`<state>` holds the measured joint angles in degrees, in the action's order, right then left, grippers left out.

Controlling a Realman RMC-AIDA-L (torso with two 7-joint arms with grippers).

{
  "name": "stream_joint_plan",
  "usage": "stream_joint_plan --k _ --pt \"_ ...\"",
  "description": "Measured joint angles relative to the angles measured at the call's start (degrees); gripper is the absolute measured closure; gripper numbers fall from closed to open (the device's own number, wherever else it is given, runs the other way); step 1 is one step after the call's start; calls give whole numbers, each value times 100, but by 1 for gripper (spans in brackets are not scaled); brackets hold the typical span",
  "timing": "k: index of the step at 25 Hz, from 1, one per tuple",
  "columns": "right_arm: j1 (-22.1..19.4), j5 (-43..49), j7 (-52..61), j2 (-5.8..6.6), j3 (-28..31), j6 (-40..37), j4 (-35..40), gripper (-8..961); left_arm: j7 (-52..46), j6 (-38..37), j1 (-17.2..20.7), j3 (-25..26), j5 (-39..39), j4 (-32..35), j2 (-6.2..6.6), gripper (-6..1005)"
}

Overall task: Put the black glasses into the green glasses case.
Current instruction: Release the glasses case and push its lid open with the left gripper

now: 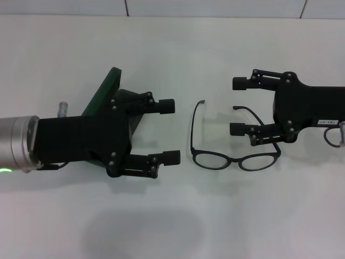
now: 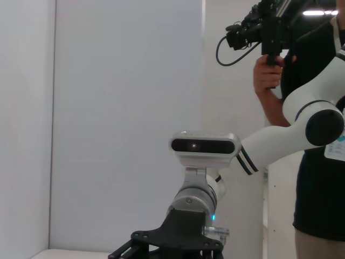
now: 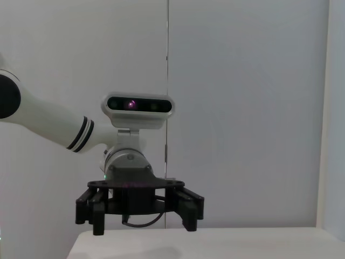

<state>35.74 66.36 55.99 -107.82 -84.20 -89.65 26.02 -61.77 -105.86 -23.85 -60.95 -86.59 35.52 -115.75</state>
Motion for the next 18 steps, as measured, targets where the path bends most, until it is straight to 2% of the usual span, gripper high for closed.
stream_joint_plan --k 8,12,14,16,18 --pt "4 0 -1 -2 0 24 -1 85 141 2 18 3 -7 12 -9 126" --pt "-2 0 -9 -17 0 137 -1 85 99 60 12 218 36 -1 -83 126" --pt "-6 -1 -10 -25 0 167 -1 85 -240 318 -13 597 47 23 -136 127" --pt "-18 -1 -10 -29 1 175 -1 84 -1017 838 -88 972 -1 143 -140 127" --pt "-36 -1 -10 -29 0 179 -1 84 -2200 1560 -197 1131 -199 440 -13 127"
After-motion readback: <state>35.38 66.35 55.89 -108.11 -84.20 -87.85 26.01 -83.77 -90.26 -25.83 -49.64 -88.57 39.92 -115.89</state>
